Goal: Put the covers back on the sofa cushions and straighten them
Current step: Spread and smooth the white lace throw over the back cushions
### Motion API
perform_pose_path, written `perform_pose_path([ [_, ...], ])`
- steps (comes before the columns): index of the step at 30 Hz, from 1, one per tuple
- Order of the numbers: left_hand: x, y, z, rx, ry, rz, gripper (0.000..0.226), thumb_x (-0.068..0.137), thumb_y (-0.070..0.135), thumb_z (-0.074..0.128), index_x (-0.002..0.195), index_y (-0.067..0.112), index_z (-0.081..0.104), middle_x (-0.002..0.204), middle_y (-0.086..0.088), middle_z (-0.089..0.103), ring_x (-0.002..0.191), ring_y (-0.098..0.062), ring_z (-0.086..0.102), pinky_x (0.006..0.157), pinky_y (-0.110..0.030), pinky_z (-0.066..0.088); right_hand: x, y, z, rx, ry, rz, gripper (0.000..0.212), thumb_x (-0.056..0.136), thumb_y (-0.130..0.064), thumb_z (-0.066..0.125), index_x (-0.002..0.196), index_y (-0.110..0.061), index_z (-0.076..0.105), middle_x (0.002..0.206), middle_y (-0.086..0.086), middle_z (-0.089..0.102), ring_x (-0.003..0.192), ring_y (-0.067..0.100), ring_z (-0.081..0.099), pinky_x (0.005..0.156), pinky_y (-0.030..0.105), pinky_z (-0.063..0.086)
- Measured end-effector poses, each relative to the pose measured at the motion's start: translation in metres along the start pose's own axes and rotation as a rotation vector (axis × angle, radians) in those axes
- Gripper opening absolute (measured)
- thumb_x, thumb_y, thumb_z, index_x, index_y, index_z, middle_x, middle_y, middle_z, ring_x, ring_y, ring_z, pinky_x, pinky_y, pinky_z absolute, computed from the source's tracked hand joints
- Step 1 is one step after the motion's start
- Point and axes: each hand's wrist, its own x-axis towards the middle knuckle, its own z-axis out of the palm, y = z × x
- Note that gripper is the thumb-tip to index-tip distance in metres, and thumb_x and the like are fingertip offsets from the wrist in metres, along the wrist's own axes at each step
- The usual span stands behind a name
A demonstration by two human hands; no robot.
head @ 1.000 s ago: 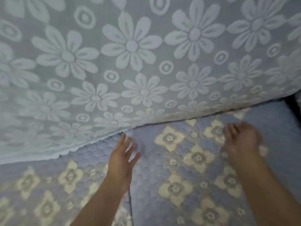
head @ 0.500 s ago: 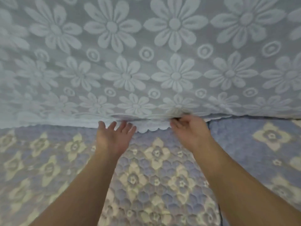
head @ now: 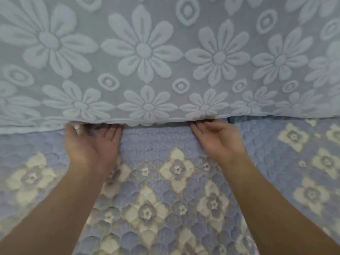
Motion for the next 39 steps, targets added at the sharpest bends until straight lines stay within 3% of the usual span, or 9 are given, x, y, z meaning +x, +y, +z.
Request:
perform_pose_path([
  [3, -0.016, 0.009, -0.006, -0.072, 0.084, -0.065, 0.076, 0.098, 0.062, 0.031, 0.151, 0.007, 0.034, 0.148, -0.019, 0.047, 0.135, -0.034, 0.049, 0.115, -0.049, 0.035, -0.022, -0.05, -0.027, 0.194, 0.073, -0.165, 0.073, 0.077, -0.002, 0.07, 0.143, 0.002, 0.041, 0.146, 0.021, 0.049, 0.135, 0.037, 0.046, 0.111, 0.052, 0.037],
  [7, 0.024, 0.002, 0.036, -0.203, -0.043, 0.05, 0.073, 0.095, 0.068, 0.026, 0.143, 0.02, 0.053, 0.139, -0.011, 0.06, 0.129, -0.039, 0.054, 0.106, -0.058, 0.042, 0.008, -0.09, -0.006, 0.255, 0.108, -0.131, 0.053, 0.104, -0.037, 0.033, 0.144, -0.005, 0.045, 0.141, 0.022, 0.053, 0.133, 0.041, 0.048, 0.117, 0.054, 0.028],
  [12, 0.041, -0.005, 0.024, -0.164, -0.157, 0.087, 0.066, 0.098, 0.061, 0.029, 0.147, 0.022, 0.048, 0.147, -0.01, 0.052, 0.135, -0.038, 0.049, 0.11, -0.058, 0.037, 0.004, -0.064, -0.007, 0.167, 0.167, -0.154, 0.045, 0.099, -0.033, 0.038, 0.138, -0.016, 0.054, 0.135, 0.011, 0.061, 0.127, 0.029, 0.056, 0.109, 0.044, 0.039],
  [17, -0.009, 0.019, 0.006, 0.234, 0.193, -0.056, 0.073, 0.102, 0.058, 0.028, 0.148, 0.002, 0.037, 0.144, -0.019, 0.052, 0.127, -0.034, 0.055, 0.111, -0.046, 0.042, -0.049, 0.037, 0.022, 0.018, 0.119, 0.218, 0.041, 0.104, -0.022, 0.036, 0.137, -0.002, 0.049, 0.137, 0.022, 0.055, 0.128, 0.036, 0.052, 0.111, 0.048, 0.039],
  [21, -0.021, 0.085, -0.036, 0.235, 0.402, 0.139, 0.057, 0.108, 0.041, 0.023, 0.149, 0.004, 0.034, 0.143, -0.015, 0.052, 0.131, -0.032, 0.053, 0.114, -0.043, 0.038, -0.055, 0.125, 0.075, -0.091, 0.007, 0.362, 0.051, 0.099, 0.006, 0.03, 0.149, -0.006, 0.035, 0.141, 0.016, 0.051, 0.136, 0.033, 0.045, 0.117, 0.046, 0.033],
  [32, 0.009, 0.207, -0.127, 0.743, 0.093, 0.177, 0.044, 0.1, -0.002, 0.049, 0.138, 0.019, 0.053, 0.108, 0.009, 0.06, 0.101, -0.01, 0.061, 0.091, -0.025, 0.051, -0.043, 0.233, 0.115, -0.397, 0.277, -0.086, 0.035, 0.099, 0.008, 0.032, 0.128, -0.002, 0.05, 0.118, 0.014, 0.064, 0.088, 0.011, 0.068, 0.08, 0.021, 0.054],
  [35, 0.008, 0.227, -0.146, 1.574, -0.072, 0.72, 0.04, 0.096, 0.005, 0.05, 0.133, 0.017, 0.06, 0.114, 0.004, 0.06, 0.103, -0.021, 0.059, 0.091, -0.039, 0.051, -0.064, 0.271, 0.158, -0.852, 0.195, -0.1, 0.035, 0.095, 0.0, 0.046, 0.125, -0.008, 0.062, 0.103, 0.005, 0.065, 0.093, 0.017, 0.062, 0.088, 0.029, 0.051],
  [37, 0.027, 0.243, -0.155, 1.948, -0.325, 1.028, 0.042, 0.092, 0.015, 0.053, 0.133, 0.011, 0.059, 0.131, -0.008, 0.056, 0.12, -0.03, 0.053, 0.102, -0.044, 0.045, -0.075, 0.302, 0.174, -1.595, -0.116, -0.296, 0.043, 0.093, -0.004, 0.05, 0.134, -0.012, 0.057, 0.132, 0.007, 0.057, 0.124, 0.022, 0.051, 0.11, 0.034, 0.038],
  [39, 0.053, 0.267, -0.154, 2.207, -0.537, 0.924, 0.056, 0.093, 0.033, 0.042, 0.144, 0.01, 0.049, 0.144, -0.011, 0.051, 0.134, -0.032, 0.046, 0.11, -0.048, 0.038, -0.072, 0.326, 0.176, -2.086, -0.415, -0.559, 0.055, 0.095, -0.018, 0.045, 0.149, -0.012, 0.039, 0.153, 0.007, 0.038, 0.141, 0.025, 0.032, 0.119, 0.039, 0.024],
])
